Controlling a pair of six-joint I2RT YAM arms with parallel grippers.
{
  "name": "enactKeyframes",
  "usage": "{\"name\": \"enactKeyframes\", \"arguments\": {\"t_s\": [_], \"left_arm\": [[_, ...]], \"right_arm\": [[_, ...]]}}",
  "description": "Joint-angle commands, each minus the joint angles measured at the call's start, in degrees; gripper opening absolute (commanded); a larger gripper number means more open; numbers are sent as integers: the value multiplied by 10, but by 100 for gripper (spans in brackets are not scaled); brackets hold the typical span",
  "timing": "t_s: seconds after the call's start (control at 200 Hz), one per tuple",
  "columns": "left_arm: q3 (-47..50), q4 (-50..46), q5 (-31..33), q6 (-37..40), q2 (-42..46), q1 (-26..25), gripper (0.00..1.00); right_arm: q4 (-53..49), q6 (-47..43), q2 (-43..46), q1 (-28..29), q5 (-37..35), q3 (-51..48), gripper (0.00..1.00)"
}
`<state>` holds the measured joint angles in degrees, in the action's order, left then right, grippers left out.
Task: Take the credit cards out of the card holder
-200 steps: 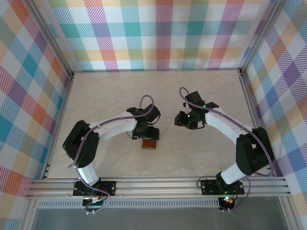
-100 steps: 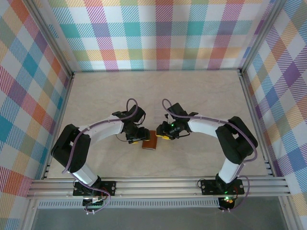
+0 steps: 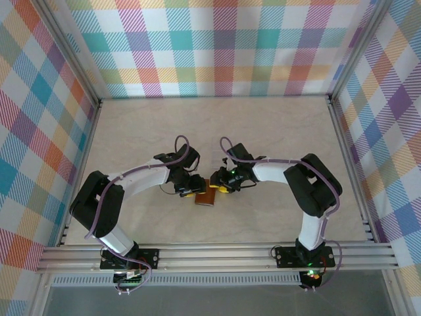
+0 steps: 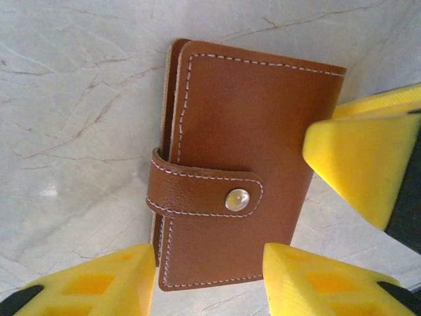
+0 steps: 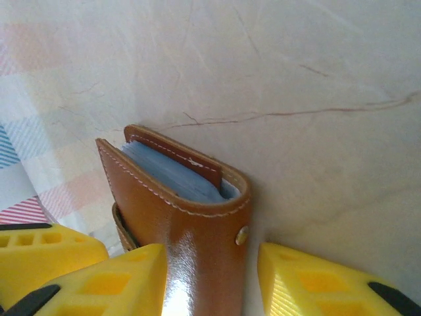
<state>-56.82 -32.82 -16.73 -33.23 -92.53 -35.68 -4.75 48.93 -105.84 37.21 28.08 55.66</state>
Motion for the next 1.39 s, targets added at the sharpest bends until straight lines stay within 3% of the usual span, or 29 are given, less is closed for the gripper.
{"name": "enactKeyframes", "arguments": {"t_s": [0.0, 0.24, 0.515, 0.83, 1.05, 1.225, 1.39], "left_arm": [[-12, -10, -17, 15, -12, 4, 45], [-35, -30, -10, 35, -31, 0, 43], [-96, -108, 76, 85, -72, -20, 43], [-141, -130, 87, 116, -114, -26, 42], [-140, -100, 32, 123, -132, -28, 42], [-141, -113, 63, 124, -156, -28, 41], [-141, -120, 80, 127, -164, -28, 33]], "right_arm": [[37, 21, -15, 5, 28, 15, 41], [27, 21, -24, 5, 20, 14, 28], [15, 15, -22, 5, 23, 15, 11], [8, 12, -20, 5, 24, 18, 7], [3, 10, -20, 6, 24, 23, 7], [-1, 11, -18, 5, 22, 26, 6], [-7, 8, -17, 5, 21, 29, 6]]}}
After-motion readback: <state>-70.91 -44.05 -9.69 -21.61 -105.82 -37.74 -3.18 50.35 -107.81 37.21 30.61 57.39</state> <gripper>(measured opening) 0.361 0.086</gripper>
